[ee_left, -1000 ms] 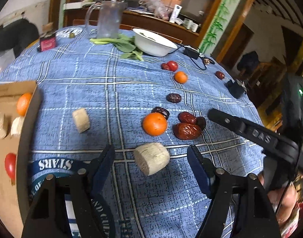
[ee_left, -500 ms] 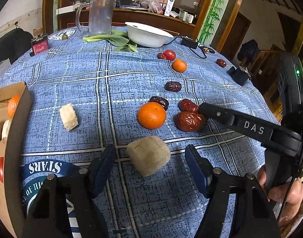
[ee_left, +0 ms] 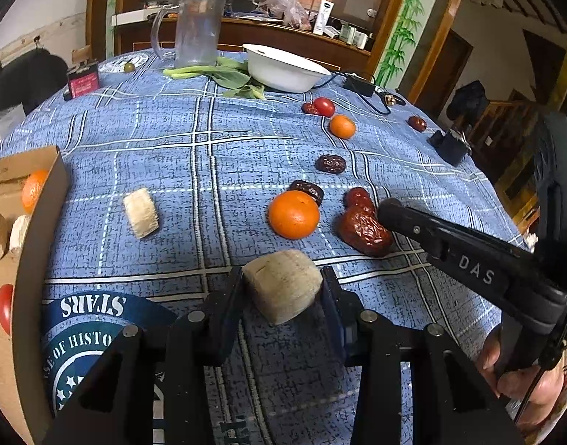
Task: Organize fruits
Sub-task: 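Carry the beige cube and dark plum into the box and open both tools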
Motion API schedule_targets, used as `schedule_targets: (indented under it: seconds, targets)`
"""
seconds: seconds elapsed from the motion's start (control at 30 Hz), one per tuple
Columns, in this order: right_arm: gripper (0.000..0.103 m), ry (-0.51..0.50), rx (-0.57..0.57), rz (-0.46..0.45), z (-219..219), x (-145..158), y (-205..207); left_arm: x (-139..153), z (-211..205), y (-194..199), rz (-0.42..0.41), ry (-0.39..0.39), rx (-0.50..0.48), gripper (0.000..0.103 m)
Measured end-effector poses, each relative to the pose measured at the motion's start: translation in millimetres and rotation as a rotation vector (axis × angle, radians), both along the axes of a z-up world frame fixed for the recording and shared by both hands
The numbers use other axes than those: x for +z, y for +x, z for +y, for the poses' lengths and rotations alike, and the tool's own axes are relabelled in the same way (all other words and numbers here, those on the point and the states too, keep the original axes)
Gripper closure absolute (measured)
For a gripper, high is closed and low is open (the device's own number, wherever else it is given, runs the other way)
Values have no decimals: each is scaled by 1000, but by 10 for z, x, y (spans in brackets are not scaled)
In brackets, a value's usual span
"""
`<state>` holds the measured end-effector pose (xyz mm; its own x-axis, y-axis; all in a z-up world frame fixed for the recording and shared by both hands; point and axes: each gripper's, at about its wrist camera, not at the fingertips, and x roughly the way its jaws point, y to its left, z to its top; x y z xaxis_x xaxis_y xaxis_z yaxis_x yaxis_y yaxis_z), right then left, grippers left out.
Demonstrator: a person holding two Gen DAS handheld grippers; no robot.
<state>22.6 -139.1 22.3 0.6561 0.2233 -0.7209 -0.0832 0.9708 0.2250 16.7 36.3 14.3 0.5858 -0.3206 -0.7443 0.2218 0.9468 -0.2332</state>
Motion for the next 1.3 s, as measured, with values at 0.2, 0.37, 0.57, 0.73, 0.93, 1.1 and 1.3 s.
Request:
schedule_targets:
  seconds: [0.2, 0.37, 0.57, 0.73, 0.93, 1.1, 1.3]
  targets:
    - [81, -12, -2, -6, 27, 8, -36, -1, 15, 16, -1, -24, -1, 64]
    - [81, 12, -21, 0, -10, 85, -170, 13, 39, 3, -7, -43, -1, 64]
    - [80, 31, -28, -20, -46, 243, -542, 82, 42, -90, -31, -48, -9, 64]
    - [80, 34, -23, -38, -45, 367, -790, 196, 201, -290, -35, -106, 14, 64]
    - [80, 38, 9, -60, 127, 514, -949, 370, 587, -621, -47, -129, 84, 64]
    - [80, 40, 83, -67, 464, 615, -1066, 563, 1066, -888, -76, -135, 170, 63]
    - [80, 15, 222, -79, 1097, 779, -1200, 775, 1760, -1079, -116, -74, 272, 63]
